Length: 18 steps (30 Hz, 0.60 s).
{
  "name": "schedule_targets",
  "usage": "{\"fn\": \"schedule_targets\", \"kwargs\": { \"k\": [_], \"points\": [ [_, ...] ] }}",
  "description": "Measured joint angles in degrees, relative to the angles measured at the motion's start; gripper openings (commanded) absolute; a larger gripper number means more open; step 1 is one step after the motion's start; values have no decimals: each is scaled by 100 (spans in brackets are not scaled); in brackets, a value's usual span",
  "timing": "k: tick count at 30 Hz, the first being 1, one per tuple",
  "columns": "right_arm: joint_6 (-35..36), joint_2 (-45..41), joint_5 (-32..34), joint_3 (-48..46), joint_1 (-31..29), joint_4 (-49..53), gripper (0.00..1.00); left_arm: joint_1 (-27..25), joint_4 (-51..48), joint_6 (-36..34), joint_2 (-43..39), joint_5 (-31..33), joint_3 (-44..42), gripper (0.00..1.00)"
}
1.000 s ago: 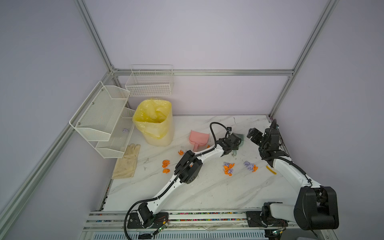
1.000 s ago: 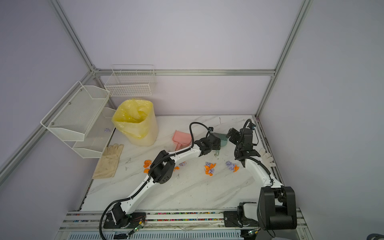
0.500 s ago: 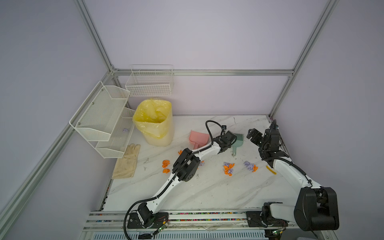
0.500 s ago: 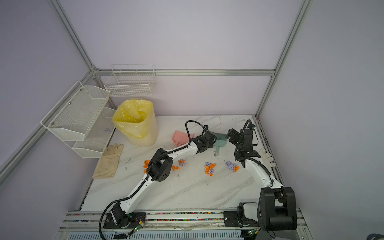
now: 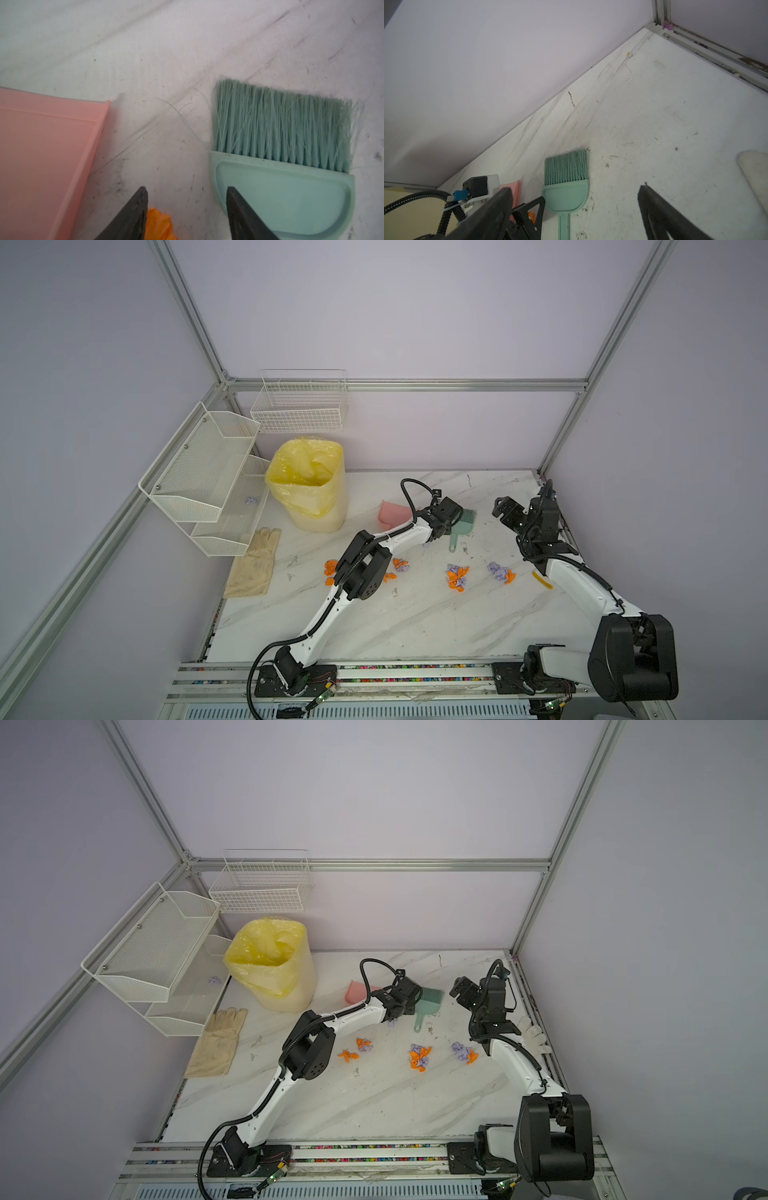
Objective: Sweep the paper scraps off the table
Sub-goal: 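Lower the left gripper onto the green brush handle and close it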
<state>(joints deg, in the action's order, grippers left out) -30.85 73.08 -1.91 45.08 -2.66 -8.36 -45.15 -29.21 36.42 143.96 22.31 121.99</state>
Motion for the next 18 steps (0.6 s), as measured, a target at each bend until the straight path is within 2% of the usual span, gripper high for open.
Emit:
{"fn": "schedule_targets", "kwargs": {
  "k": [4, 8, 18],
  "points": [
    [-17, 0, -76, 0, 0, 0, 97, 2, 2, -2, -50, -101, 2, 57],
    [-44, 0, -96, 0, 0, -15, 97, 2, -2, -15, -37, -149, 15, 43],
    [-68, 85, -192, 0, 0, -155, 97, 31, 118, -24, 219, -240, 166, 43]
  ]
}}
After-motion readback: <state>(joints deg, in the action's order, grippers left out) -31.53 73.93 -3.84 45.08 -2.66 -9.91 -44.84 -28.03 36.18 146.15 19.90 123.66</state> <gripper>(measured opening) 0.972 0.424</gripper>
